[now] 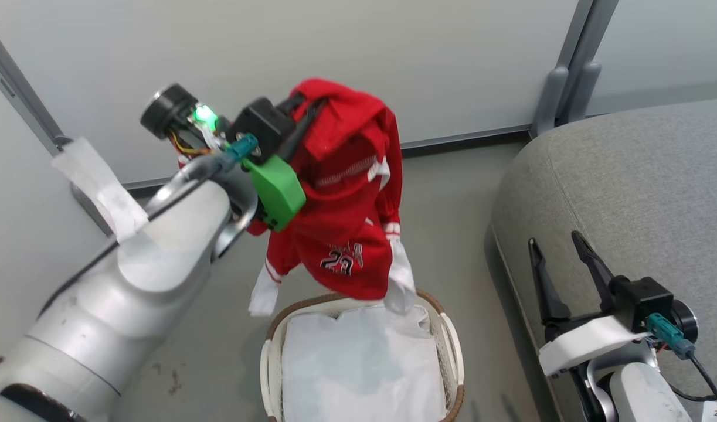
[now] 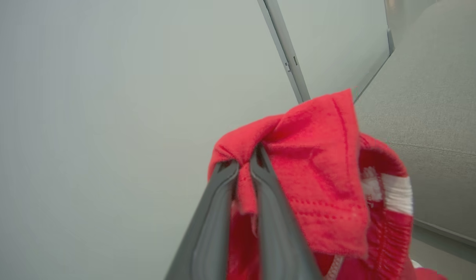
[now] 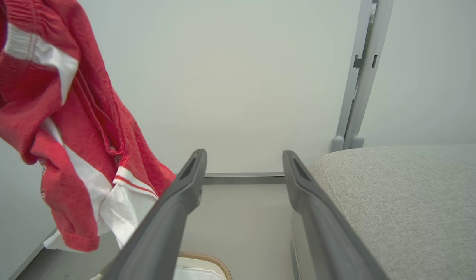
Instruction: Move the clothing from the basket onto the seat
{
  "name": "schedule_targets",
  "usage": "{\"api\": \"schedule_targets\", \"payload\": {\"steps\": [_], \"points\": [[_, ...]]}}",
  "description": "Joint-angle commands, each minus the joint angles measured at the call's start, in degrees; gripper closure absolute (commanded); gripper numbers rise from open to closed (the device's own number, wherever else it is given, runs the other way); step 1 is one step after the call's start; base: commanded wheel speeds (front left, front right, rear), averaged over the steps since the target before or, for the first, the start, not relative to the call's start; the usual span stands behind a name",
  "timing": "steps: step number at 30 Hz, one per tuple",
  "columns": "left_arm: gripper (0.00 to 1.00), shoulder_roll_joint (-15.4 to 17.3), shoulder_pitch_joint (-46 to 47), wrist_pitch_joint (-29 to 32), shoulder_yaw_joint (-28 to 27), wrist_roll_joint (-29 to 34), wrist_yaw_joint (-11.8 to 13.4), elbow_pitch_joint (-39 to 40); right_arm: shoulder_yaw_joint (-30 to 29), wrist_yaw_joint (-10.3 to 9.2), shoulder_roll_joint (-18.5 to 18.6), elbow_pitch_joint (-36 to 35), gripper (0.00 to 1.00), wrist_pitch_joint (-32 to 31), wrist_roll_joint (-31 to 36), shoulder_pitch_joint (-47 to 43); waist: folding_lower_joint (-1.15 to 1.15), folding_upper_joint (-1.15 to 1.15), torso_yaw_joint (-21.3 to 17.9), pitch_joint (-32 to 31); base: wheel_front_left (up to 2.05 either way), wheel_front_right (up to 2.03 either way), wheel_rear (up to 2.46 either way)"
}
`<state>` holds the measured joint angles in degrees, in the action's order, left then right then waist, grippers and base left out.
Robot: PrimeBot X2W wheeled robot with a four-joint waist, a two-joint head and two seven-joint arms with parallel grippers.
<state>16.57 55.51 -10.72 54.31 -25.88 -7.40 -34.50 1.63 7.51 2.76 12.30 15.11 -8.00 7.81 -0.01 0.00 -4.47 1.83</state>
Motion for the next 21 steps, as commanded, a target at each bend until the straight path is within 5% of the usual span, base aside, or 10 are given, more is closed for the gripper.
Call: {"api": "schedule_targets", "payload": {"steps": [1, 21], "points": [[1.00, 0.3, 1.9, 0.2, -0.3, -0.9, -0.1, 0.2, 0.5, -0.04, 0.2, -0.2, 0.00, 0.1, 0.5, 0.8, 0.01, 0.00, -0.1, -0.5, 0.00, 0.00, 0.00], [1.00, -1.4, 11.5, -0.7, 2.8, -3.6, 0.0, -0.9, 9.4, -0.04, 0.2, 3.3, 0.00, 0.1, 3.0, 11.4, 0.01, 0.00, 0.0, -0.9, 0.00, 0.00, 0.00]]}}
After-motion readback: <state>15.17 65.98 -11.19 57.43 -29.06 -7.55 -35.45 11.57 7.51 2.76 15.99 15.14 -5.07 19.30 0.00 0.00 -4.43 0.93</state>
